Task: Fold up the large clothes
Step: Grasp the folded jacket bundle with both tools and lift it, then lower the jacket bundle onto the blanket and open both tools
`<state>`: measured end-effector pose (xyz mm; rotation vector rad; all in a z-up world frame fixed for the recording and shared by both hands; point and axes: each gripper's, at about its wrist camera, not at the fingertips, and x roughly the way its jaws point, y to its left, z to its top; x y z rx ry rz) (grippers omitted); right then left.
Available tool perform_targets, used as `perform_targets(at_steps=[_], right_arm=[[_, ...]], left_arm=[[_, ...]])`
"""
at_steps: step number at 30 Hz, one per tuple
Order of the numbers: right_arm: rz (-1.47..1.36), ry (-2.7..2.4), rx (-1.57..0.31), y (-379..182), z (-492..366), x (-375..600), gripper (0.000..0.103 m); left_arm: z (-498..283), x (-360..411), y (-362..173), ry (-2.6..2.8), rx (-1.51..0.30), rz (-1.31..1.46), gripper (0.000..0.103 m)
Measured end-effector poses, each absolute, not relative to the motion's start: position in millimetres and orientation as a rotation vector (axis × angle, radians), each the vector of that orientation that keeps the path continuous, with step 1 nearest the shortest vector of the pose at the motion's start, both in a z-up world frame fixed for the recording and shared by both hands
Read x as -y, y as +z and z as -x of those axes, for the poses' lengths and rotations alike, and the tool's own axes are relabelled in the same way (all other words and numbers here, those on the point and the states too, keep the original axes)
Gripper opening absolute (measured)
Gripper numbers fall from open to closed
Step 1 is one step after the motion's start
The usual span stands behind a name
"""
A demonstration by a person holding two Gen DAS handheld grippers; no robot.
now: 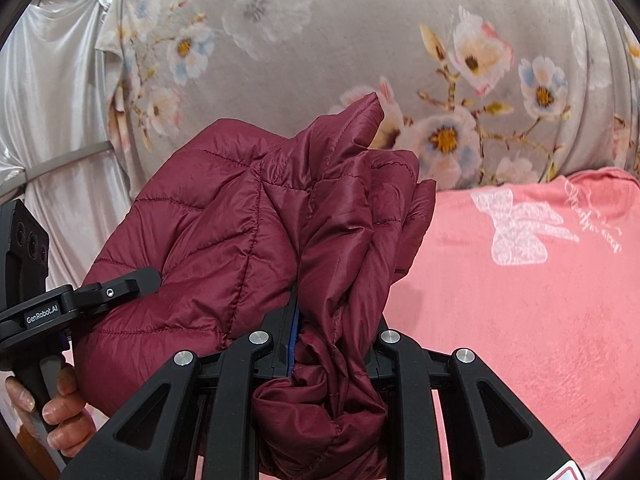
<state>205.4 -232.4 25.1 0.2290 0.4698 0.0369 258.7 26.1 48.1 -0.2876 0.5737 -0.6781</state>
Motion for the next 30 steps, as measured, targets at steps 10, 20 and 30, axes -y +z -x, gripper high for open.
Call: perform_targets(at_steps=[10, 20, 30], right_arm=[[-0.226, -0.005, -0.607, -41.6, -233.8, 234.2, 0.020], [-0.222, -0.020, -0.665, -65.9, -247.4, 234.2, 0.020], [-0.242, -0.055, -0.742, -61.4, -241.9, 245.2, 0.050]], left_arm=[[-294.1, -14.1, -20.5, -0.640, -0.709, 0.257, 0.045], [-312.5, -13.9, -55.4, -0.613, -0.746, 0.256, 0.045], [-319.3, -25.1, -70.5, -0.515, -0.803, 0.295, 0.069]])
